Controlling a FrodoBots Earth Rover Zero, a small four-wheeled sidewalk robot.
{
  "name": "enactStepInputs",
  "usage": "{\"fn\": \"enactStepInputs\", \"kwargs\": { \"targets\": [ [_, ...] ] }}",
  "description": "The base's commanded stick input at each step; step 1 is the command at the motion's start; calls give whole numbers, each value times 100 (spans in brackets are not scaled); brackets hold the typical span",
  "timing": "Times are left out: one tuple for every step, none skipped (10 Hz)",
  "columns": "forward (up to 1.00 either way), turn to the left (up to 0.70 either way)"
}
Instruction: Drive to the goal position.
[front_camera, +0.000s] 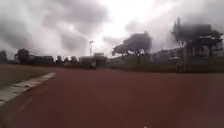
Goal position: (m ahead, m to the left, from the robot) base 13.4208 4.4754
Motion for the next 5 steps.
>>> {"fn": "enactStepInputs", "kwargs": {
  "targets": [
    [100, 0],
    [100, 0],
    [100, 0],
    [100, 0],
    [100, 0]
  ]
}}
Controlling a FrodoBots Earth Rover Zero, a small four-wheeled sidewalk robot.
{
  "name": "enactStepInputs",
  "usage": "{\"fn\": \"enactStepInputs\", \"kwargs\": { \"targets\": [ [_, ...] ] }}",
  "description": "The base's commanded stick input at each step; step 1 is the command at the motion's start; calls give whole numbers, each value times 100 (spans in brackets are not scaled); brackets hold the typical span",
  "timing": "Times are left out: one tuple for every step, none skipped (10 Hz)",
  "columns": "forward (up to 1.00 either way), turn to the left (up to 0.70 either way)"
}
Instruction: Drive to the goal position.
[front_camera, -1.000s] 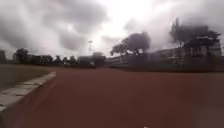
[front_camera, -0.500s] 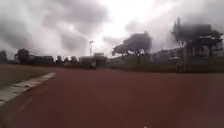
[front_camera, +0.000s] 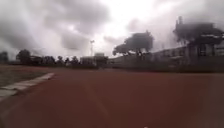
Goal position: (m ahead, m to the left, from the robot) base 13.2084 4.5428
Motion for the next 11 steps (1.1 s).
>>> {"fn": "enactStepInputs", "kwargs": {
  "targets": [
    [100, 0],
    [100, 0],
    [100, 0],
    [100, 0],
    [100, 0],
    [100, 0],
    [100, 0],
    [100, 0],
    [100, 0],
    [100, 0],
    [100, 0]
  ]
}}
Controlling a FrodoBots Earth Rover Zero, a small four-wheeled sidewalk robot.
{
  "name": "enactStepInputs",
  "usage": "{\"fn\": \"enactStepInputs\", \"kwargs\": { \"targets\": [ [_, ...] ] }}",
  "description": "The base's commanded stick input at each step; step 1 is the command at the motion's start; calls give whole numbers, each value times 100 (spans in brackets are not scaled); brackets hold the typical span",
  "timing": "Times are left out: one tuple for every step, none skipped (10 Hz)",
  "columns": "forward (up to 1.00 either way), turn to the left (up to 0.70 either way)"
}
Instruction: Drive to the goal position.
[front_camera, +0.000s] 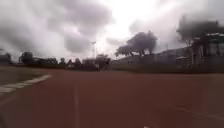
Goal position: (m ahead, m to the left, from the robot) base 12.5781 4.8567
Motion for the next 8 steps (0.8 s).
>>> {"fn": "enactStepInputs", "kwargs": {
  "targets": [
    [100, 0],
    [100, 0],
    [100, 0],
    [100, 0],
    [100, 0],
    [100, 0],
    [100, 0],
    [100, 0]
  ]
}}
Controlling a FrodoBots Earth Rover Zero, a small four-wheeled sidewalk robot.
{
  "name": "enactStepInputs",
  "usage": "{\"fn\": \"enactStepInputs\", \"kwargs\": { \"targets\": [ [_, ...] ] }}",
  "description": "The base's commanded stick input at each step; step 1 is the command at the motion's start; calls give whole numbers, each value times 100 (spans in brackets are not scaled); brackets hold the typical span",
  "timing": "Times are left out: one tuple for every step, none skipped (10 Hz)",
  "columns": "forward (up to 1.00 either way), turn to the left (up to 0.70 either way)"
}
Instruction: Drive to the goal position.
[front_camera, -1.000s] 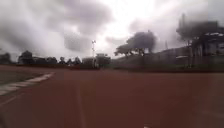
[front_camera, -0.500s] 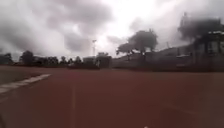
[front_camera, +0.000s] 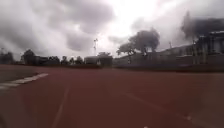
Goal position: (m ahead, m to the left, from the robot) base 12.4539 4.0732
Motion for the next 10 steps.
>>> {"fn": "enactStepInputs", "kwargs": {
  "targets": [
    [100, 0],
    [100, 0],
    [100, 0],
    [100, 0],
    [100, 0],
    [100, 0],
    [100, 0],
    [100, 0],
    [100, 0],
    [100, 0]
  ]
}}
